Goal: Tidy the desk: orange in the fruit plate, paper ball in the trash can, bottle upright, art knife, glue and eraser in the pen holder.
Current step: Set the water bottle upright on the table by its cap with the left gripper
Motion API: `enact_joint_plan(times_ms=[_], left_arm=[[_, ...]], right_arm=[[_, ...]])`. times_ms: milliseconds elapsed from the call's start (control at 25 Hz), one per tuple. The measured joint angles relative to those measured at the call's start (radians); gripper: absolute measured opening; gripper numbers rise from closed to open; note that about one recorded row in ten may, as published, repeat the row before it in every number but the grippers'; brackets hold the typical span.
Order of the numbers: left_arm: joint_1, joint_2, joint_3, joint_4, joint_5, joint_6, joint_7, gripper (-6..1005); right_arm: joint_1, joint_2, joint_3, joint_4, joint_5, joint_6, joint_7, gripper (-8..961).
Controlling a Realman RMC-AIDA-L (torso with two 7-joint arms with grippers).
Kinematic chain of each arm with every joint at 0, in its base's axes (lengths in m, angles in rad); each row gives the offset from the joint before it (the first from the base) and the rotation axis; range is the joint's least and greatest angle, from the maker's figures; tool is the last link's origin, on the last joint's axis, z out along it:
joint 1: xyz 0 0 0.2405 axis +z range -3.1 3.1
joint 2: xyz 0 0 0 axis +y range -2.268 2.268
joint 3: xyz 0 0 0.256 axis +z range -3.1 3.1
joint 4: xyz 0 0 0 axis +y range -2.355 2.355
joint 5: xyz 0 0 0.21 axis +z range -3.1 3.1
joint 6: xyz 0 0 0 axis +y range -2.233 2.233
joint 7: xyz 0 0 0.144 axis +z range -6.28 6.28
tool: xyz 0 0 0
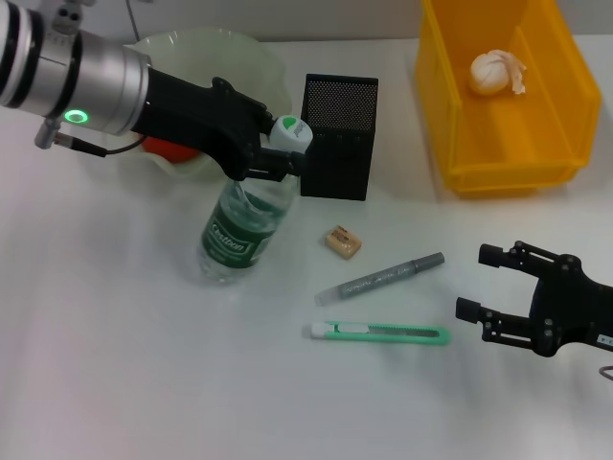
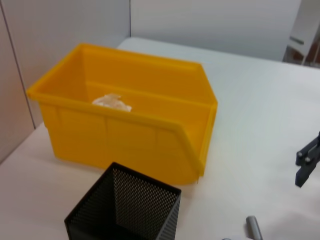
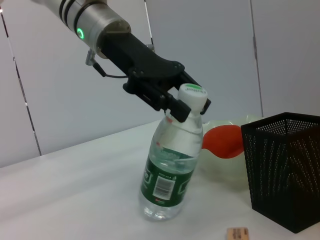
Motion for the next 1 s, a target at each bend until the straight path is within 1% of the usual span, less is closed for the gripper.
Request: enact_joint_plan(times_ms=[560, 1000], left_arm=[[0.069, 0.001, -0.092, 0.01, -0.103, 0.048, 0.084, 441], [0.177, 0.004, -0.172, 0.008, -0.25, 0.075, 0.194, 441]], right_arm=[[0.004, 0.0, 0.0, 0.003, 0.0, -0.003, 0.0, 788], [0.012, 0.0, 0.0, 0.005, -0.003, -0.021, -0.01, 787]])
